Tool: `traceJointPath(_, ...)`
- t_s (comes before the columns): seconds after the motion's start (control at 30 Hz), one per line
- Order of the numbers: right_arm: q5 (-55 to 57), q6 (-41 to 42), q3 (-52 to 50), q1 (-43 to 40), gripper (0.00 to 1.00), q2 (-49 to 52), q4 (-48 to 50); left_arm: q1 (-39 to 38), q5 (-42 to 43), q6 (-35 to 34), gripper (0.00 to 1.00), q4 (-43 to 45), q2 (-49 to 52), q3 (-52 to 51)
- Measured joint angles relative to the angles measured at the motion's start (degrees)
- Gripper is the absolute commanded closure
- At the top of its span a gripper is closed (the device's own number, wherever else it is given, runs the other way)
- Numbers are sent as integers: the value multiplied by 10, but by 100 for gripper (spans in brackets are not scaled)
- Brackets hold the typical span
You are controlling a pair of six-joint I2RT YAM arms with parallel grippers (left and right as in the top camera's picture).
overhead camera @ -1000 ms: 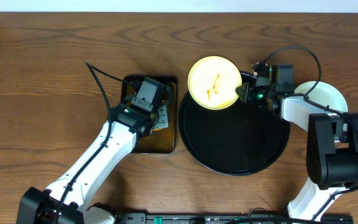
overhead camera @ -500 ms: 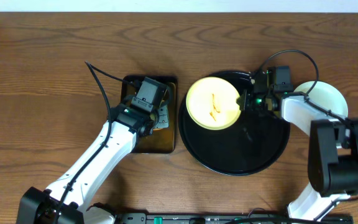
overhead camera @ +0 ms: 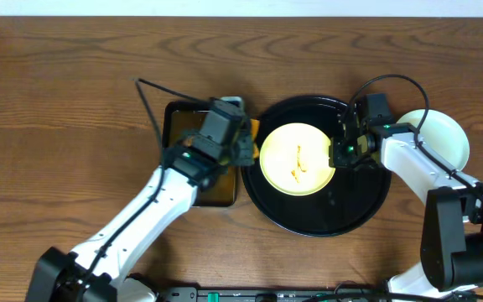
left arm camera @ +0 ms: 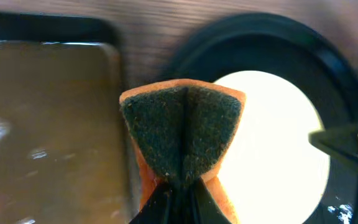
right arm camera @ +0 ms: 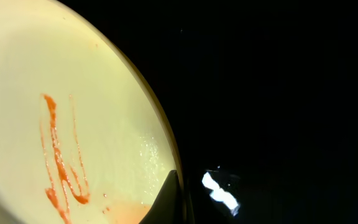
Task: Clean dirty plates on tray and stack at the side
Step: 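Scrub the yellow plate with the sponge in the left gripper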
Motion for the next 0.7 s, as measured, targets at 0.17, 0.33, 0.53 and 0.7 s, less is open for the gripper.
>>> traceJointPath(0.17, 6, 0, 0, 11, 99, 0, -4, -57, 11, 0, 92, 45, 55, 0)
traceJointPath(0.33, 9, 0, 0, 13, 99, 0, -12, -104, 41, 0, 92, 112, 110, 0)
traceJointPath(0.53, 11, 0, 0, 13, 99, 0, -20, -137, 58, -18, 92, 178, 162, 0)
traceJointPath(0.7, 11, 0, 0, 13, 99, 0, -21, -146, 64, -53, 92, 221, 198, 0)
